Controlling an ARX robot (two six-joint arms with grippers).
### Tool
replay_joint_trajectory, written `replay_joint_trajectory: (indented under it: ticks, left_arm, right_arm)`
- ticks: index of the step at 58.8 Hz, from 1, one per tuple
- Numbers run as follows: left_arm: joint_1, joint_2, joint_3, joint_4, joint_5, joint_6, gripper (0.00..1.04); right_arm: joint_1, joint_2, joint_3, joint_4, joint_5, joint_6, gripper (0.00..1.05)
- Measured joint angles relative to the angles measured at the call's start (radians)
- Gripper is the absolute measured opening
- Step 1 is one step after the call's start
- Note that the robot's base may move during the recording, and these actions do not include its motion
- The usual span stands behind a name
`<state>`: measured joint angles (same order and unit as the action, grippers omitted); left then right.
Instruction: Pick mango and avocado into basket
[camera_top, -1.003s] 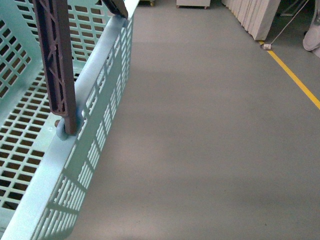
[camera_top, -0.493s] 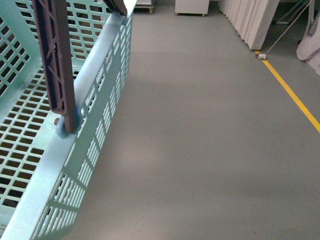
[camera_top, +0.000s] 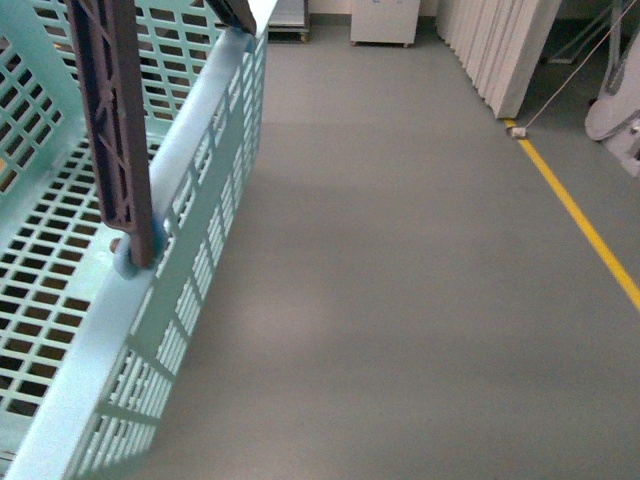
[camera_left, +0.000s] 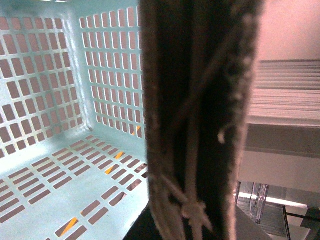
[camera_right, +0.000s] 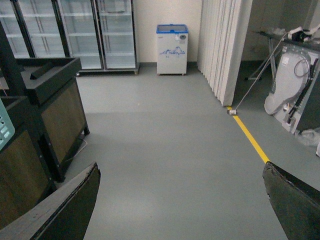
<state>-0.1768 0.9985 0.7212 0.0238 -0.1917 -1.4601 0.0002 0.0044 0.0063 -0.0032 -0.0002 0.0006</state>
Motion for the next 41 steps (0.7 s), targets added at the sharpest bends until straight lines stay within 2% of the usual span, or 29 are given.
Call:
replay_joint_trajectory:
  ticks: [41]
  left_arm:
    - [-0.005,-0.002,-0.001,0.000,0.007,-0.009,0.06]
  right_arm:
    - [0.001,0.000,0.000,0.000,0.003,0.000,0.97]
